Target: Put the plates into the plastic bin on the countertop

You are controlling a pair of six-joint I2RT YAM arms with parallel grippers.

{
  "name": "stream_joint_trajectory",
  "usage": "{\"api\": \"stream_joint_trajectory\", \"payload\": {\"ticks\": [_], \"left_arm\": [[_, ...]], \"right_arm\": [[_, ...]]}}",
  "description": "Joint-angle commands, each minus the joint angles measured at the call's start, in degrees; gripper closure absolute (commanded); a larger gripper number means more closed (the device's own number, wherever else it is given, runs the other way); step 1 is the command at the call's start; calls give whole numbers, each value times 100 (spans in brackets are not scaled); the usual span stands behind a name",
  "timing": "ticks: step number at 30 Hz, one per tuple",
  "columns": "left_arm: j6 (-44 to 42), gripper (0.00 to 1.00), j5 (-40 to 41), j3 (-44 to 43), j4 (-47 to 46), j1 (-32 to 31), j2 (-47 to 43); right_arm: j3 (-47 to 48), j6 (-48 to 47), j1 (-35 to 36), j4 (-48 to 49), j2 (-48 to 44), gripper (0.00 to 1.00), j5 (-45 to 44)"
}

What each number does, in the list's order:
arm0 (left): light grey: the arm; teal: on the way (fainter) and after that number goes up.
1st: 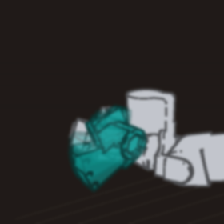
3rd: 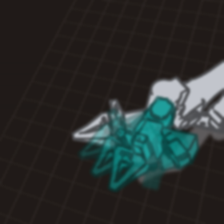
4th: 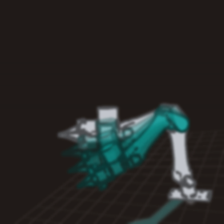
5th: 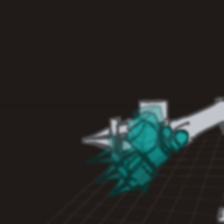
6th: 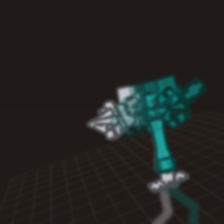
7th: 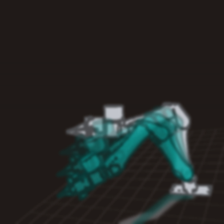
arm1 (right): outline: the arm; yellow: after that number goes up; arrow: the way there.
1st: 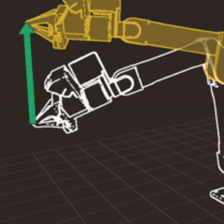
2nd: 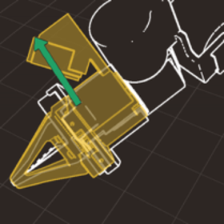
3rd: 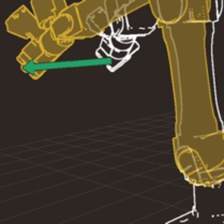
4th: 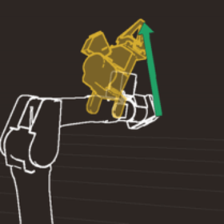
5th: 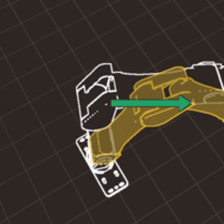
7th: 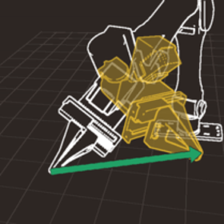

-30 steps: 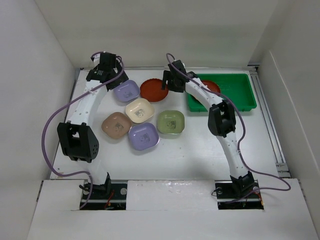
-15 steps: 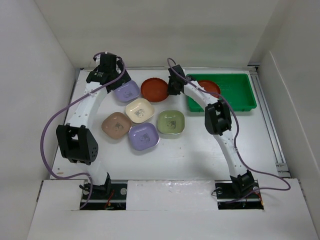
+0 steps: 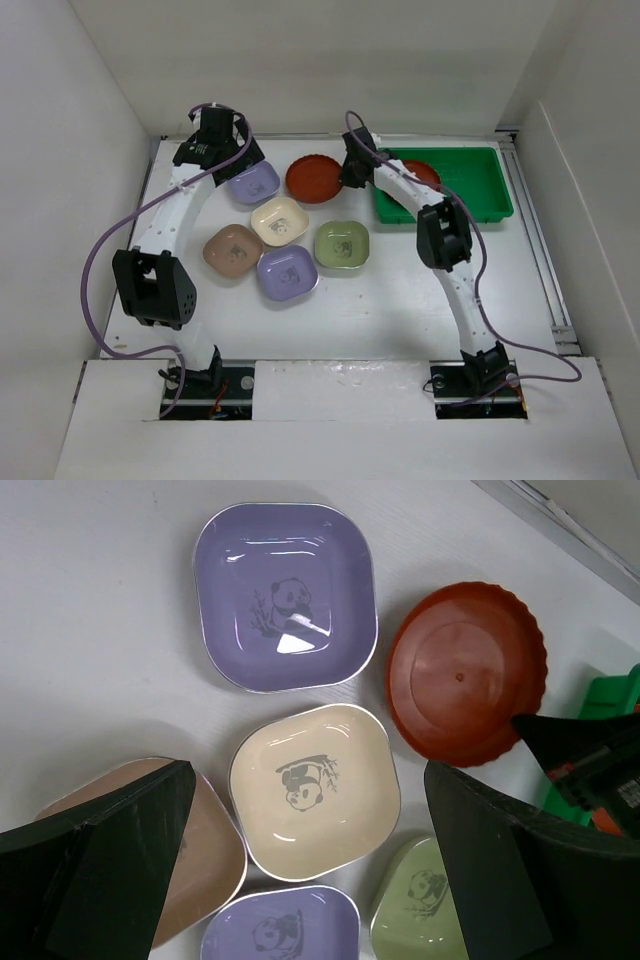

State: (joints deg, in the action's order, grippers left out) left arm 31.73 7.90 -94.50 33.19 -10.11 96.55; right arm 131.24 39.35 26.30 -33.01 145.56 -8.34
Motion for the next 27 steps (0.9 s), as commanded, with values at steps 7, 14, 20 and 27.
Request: {"api": "stream_joint_trajectory", "payload": {"ticks": [7,14,20,27], "left_arm": [[-140,0,-149,98,-164,9,-549],[-140,0,-43,98,-164,9,-550],[-140,0,-157,98,-164,9,-550],[-255,0,-157,151,-269,9,-603]], "right_arm": [[-1020,-138,-485,437,-2546,100,17],[-2908,-612,-1531,409,-3602,100,60],[-4323,-613,-2233,1417,-3965,100,726],[-4590,-613,-2533,1816,-3737,100,974]]}}
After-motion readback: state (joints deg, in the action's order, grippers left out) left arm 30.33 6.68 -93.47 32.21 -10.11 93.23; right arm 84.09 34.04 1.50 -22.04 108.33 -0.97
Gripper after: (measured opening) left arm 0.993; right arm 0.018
